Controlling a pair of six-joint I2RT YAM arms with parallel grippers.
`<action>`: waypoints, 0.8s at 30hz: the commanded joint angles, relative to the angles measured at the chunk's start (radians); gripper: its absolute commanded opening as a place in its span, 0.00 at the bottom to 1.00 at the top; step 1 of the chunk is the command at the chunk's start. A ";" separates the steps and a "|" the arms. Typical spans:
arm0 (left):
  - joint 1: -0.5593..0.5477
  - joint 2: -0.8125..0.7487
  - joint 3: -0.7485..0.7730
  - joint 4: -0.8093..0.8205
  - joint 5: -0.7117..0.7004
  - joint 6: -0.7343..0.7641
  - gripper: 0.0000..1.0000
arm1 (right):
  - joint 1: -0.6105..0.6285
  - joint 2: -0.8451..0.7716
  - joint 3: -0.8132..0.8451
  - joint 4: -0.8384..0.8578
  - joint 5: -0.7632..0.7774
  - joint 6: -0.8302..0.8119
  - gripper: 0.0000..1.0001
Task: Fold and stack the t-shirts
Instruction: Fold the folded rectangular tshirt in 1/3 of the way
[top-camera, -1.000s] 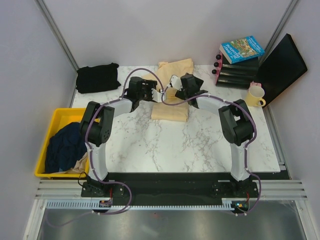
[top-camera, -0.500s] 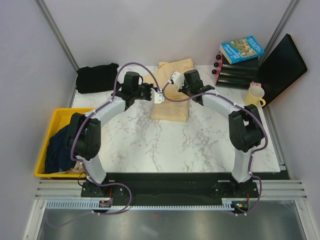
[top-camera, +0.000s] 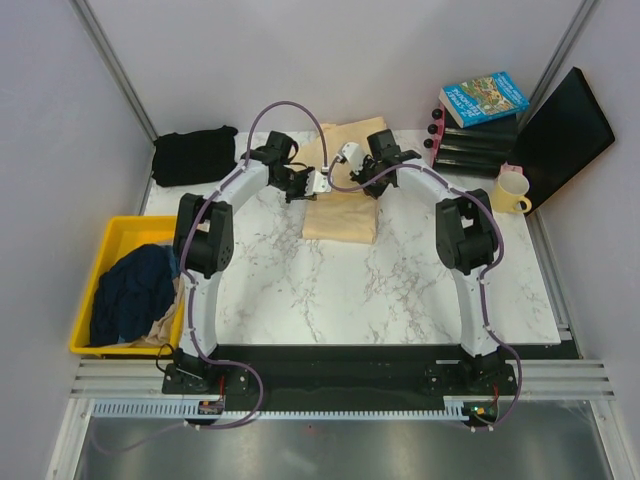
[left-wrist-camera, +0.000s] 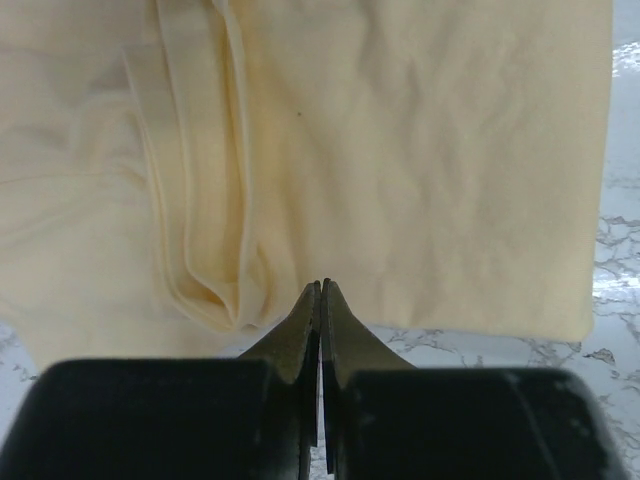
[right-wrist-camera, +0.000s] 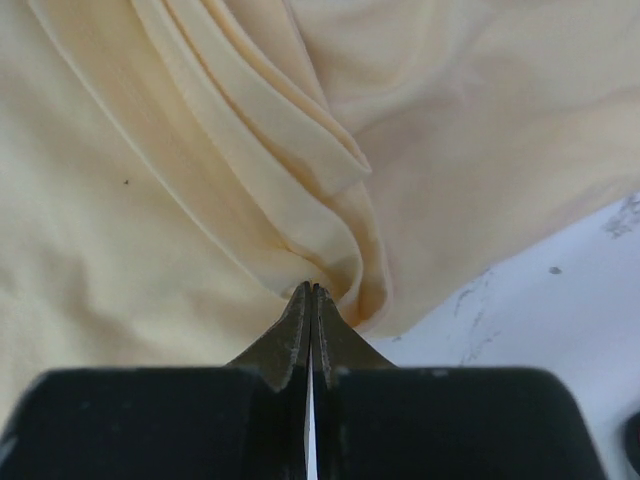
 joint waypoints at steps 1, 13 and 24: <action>-0.013 0.020 0.074 -0.098 0.035 0.016 0.02 | 0.001 0.008 0.056 -0.039 -0.117 0.050 0.00; -0.028 0.056 0.059 0.057 -0.059 -0.084 0.02 | -0.002 -0.038 -0.019 0.185 0.162 -0.025 0.00; -0.065 0.061 0.033 0.162 -0.125 -0.139 0.02 | 0.004 -0.072 -0.032 0.329 0.259 -0.048 0.00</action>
